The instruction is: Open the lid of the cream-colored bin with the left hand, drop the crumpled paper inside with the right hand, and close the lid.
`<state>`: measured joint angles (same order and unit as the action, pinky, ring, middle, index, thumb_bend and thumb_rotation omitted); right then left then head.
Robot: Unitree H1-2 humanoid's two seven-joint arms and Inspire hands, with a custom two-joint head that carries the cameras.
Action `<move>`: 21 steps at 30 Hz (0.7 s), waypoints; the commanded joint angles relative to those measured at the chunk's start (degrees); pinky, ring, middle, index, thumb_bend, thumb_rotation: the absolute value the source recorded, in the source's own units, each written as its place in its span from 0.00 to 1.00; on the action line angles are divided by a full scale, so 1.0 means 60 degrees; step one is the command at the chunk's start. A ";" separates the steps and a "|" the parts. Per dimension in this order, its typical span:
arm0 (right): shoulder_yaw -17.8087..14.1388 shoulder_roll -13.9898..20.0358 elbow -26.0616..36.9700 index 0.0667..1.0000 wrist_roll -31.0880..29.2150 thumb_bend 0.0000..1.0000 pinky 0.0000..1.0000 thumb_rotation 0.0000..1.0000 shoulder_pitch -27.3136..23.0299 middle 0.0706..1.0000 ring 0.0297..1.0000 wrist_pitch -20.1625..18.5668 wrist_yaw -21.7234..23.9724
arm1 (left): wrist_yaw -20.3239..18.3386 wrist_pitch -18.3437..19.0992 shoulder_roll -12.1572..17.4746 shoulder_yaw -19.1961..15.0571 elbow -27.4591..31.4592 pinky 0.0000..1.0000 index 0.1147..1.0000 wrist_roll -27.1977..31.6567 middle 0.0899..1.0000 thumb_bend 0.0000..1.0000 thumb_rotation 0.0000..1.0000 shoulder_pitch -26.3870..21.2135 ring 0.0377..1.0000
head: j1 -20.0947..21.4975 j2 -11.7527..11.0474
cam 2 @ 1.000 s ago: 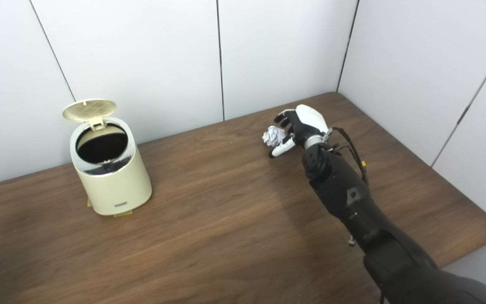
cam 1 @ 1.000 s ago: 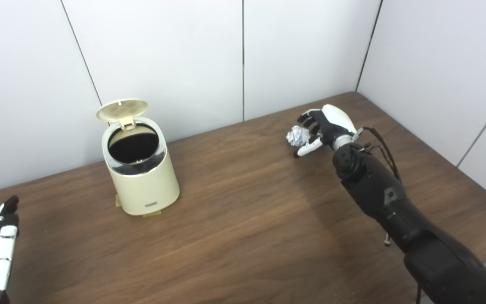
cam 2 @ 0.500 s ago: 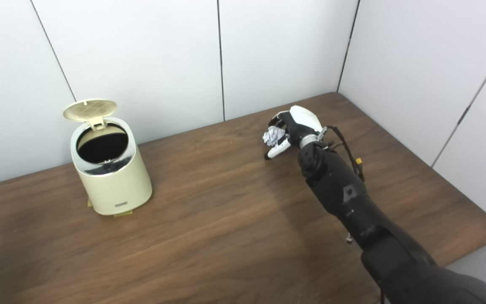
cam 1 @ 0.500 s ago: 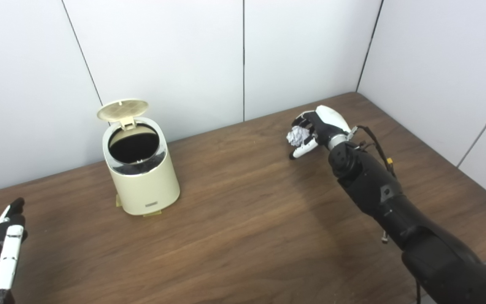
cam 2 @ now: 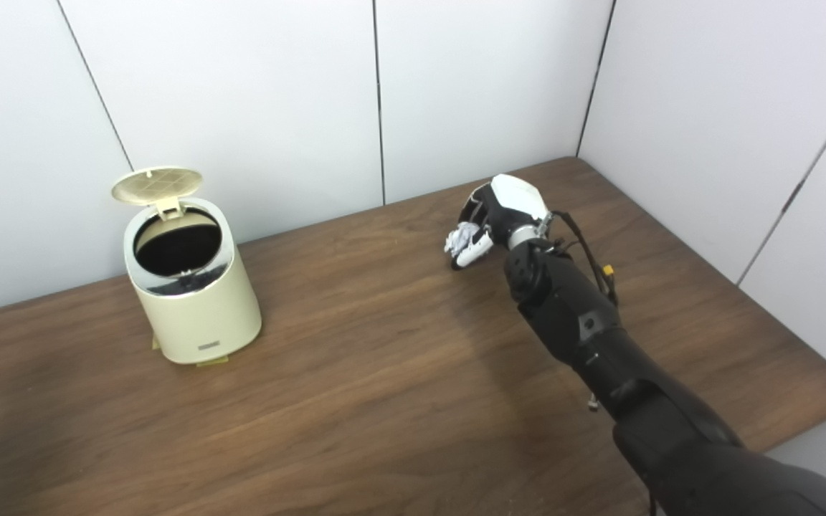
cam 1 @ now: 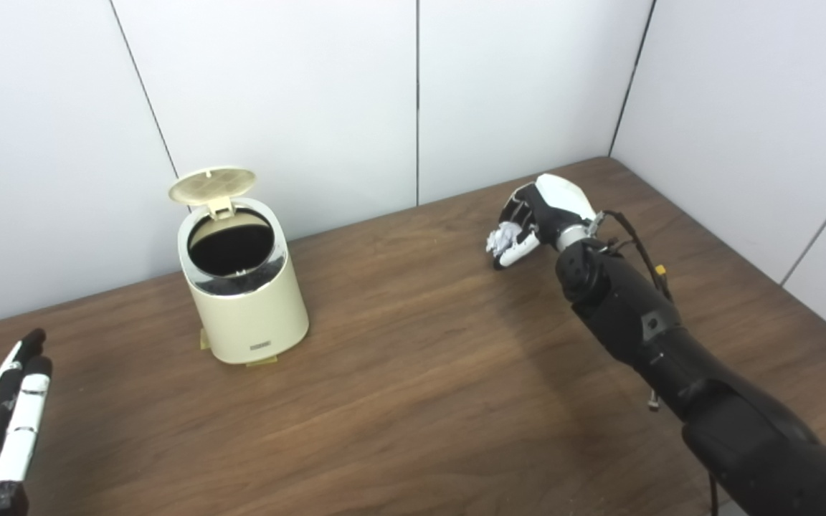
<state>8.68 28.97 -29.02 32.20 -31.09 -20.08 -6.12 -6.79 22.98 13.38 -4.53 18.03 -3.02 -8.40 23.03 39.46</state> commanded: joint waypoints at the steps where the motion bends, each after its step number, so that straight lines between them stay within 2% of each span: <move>1: -0.0099 0.0134 0.0069 0.48 0.0112 0.50 0.33 0.00 -0.0322 0.47 0.38 0.0043 -0.0267 | 0.0113 -0.0141 0.0080 -0.0004 0.0220 1.00 1.00 -0.0085 1.00 0.48 0.88 -0.0393 1.00 | -0.0023 -0.0004; 3: -0.0103 0.0133 0.0184 0.49 0.0150 0.50 0.31 0.00 -0.0278 0.46 0.38 0.0014 -0.0332 | 0.0119 -0.0160 0.0076 0.0013 0.0230 1.00 1.00 -0.0101 1.00 0.46 0.88 -0.0387 1.00 | -0.0024 0.0002; 7: -0.0163 0.0171 -0.0195 0.50 0.0089 0.49 0.30 0.00 -0.0305 0.46 0.38 0.0482 -0.0719 | 0.0161 -0.0172 0.0077 0.0057 0.0246 1.00 1.00 -0.0217 1.00 0.45 0.89 -0.0363 1.00 | -0.0054 0.0020; 10: -0.0251 0.0142 0.0181 0.52 0.0085 0.49 0.29 0.00 -0.0199 0.47 0.39 0.0384 -0.0772 | 0.0139 -0.0182 0.0057 0.0035 0.0222 1.00 1.00 -0.0182 1.00 0.45 0.88 -0.0352 1.00 | -0.0127 0.0022; 12: -0.0220 0.0201 0.0373 0.51 0.0152 0.49 0.29 0.00 -0.0110 0.46 0.38 0.0717 -0.0921 | 0.0120 -0.0172 0.0034 0.0026 0.0226 1.00 1.00 -0.0147 1.00 0.45 0.88 -0.0344 1.00 | -0.0252 0.0015; 15: -0.0070 0.0287 0.1203 0.51 0.0407 0.49 0.29 0.00 0.0090 0.45 0.37 0.1005 -0.0953 | 0.0120 -0.0253 -0.0036 0.0054 0.0192 1.00 1.00 -0.0123 1.00 0.46 0.86 -0.0316 1.00 | -0.0615 0.0004; 18: 0.0039 0.0231 0.2353 0.51 0.0623 0.49 0.30 0.00 0.0266 0.46 0.36 0.0994 -0.0730 | 0.0140 -0.0413 -0.0113 0.0096 0.0024 0.98 1.00 -0.0136 1.00 0.45 0.84 -0.0246 1.00 | -0.1103 -0.0025; 21: 0.0234 0.0235 0.3489 0.51 0.0938 0.49 0.31 0.00 0.0427 0.47 0.37 0.1185 -0.0475 | 0.0212 -0.0573 -0.0149 0.0233 -0.0088 0.98 1.00 -0.0407 1.00 0.51 0.86 -0.0100 1.00 | -0.1731 -0.0083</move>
<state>10.36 28.77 -11.40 36.48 -26.69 -15.04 -8.74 -6.52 22.29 12.29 -3.31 16.77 -4.83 -8.33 12.66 38.94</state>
